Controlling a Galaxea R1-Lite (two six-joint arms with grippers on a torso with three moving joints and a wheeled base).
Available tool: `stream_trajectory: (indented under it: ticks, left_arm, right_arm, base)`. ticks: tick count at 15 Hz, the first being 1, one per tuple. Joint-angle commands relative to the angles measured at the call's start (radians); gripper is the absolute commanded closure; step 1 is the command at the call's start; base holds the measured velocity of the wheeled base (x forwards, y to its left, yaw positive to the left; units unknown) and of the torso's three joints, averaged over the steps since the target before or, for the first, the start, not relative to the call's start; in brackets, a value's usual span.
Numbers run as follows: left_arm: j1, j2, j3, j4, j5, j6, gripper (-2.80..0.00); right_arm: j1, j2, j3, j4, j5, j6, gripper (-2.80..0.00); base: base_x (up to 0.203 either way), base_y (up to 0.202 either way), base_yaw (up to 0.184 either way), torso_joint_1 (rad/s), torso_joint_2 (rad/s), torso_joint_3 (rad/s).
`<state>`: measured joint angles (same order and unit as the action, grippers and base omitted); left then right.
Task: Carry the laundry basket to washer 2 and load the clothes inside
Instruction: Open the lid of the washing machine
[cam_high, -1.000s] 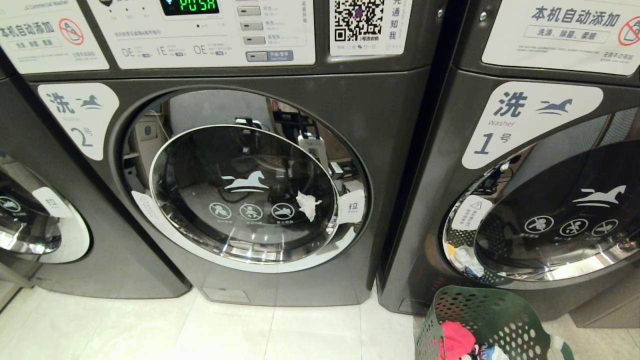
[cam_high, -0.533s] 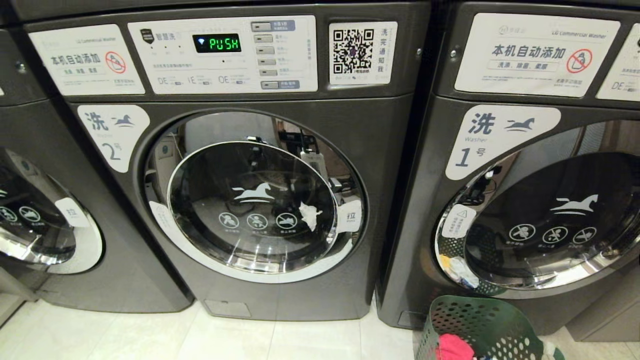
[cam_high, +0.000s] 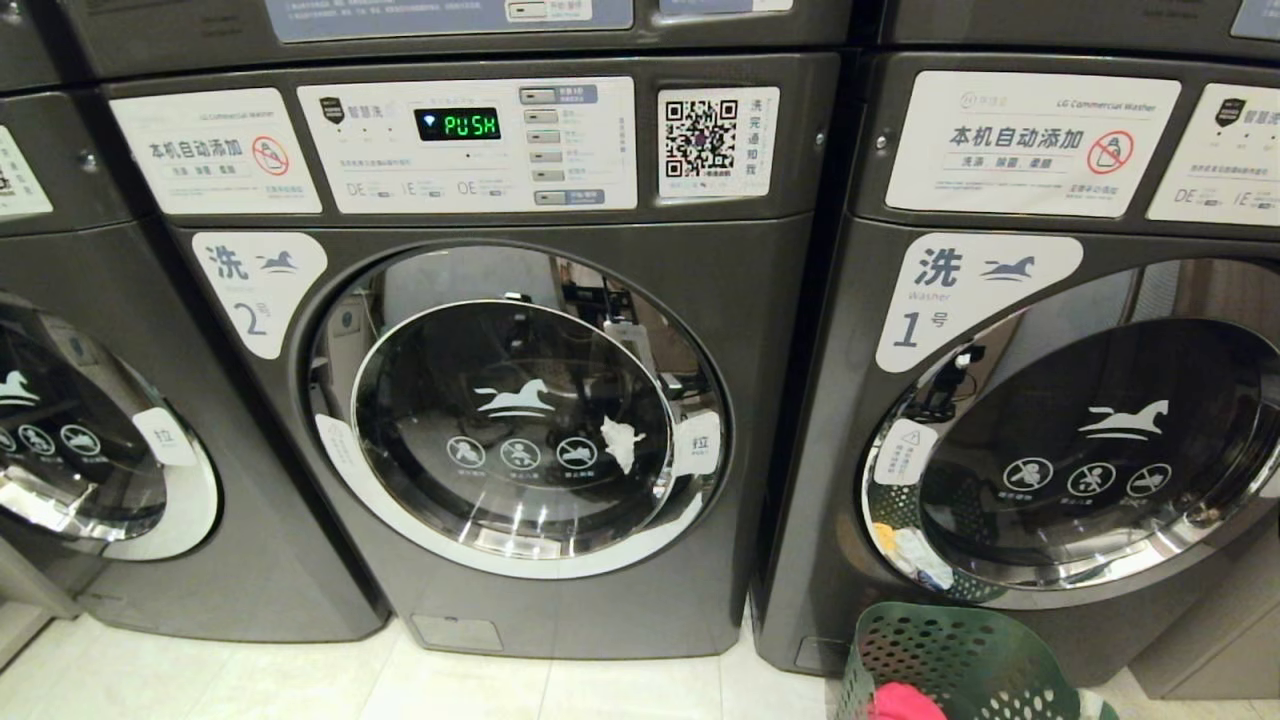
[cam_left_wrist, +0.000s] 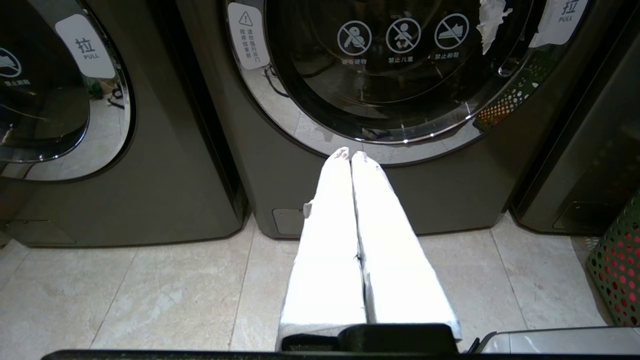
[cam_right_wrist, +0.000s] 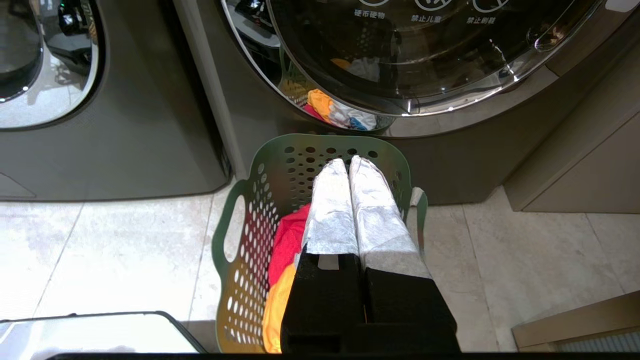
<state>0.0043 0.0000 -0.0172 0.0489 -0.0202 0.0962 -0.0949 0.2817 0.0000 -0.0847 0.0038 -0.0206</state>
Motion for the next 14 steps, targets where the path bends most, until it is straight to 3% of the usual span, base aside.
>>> stream_trajectory:
  ticks: [1, 14]
  left_arm:
    - [0.0, 0.002, 0.0, 0.0, 0.0, -0.001, 0.0]
    - [0.0, 0.002, 0.002, 0.0, -0.003, -0.004, 0.0]
  right_arm:
    - [0.002, 0.001, 0.034, -0.001, 0.001, 0.001, 0.0]
    - [0.007, 0.001, 0.034, -0.001, -0.007, 0.004, 0.0]
  base:
    - [0.0, 0.0, 0.0, 0.0, 0.0, 0.0]
    - [0.0, 0.0, 0.0, 0.0, 0.0, 0.0]
